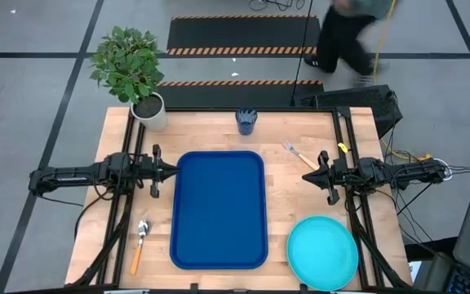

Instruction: Pick and place plate/cup/fork/spoon on tray

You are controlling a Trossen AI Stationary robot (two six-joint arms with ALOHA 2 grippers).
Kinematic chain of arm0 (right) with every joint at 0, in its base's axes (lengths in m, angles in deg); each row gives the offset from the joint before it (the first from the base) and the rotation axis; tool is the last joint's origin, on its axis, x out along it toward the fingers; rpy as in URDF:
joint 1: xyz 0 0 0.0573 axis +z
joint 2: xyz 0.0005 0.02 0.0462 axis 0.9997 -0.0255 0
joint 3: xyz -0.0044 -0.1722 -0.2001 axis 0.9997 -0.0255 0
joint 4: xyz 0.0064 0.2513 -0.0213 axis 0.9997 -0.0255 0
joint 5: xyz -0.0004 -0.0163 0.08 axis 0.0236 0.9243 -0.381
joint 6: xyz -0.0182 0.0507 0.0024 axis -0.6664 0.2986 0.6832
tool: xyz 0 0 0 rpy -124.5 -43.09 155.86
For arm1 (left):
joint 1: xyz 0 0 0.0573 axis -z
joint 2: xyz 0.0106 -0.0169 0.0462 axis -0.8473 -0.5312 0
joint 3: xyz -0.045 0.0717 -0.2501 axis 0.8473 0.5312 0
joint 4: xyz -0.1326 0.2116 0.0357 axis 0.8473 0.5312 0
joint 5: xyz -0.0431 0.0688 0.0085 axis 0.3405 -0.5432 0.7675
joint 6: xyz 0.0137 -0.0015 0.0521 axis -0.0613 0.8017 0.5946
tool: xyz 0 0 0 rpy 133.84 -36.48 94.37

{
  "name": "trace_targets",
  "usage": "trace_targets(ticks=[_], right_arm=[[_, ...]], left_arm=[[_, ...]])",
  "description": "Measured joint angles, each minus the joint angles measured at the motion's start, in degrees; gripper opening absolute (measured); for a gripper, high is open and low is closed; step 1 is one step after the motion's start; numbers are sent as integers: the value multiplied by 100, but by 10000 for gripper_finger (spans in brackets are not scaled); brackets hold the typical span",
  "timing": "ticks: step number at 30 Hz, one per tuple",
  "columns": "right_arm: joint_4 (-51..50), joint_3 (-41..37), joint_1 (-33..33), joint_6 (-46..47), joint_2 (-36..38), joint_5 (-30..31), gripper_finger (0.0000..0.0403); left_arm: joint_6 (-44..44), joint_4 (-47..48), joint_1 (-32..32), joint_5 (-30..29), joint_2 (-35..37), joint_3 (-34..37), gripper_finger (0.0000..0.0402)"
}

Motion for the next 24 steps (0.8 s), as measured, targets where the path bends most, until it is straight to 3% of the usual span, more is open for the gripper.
trace_targets(ticks=[24], right_arm=[[7, -2, -1, -52, 0, 1, 0]], left_arm=[[-2, -1, 1, -2, 0, 0, 31]])
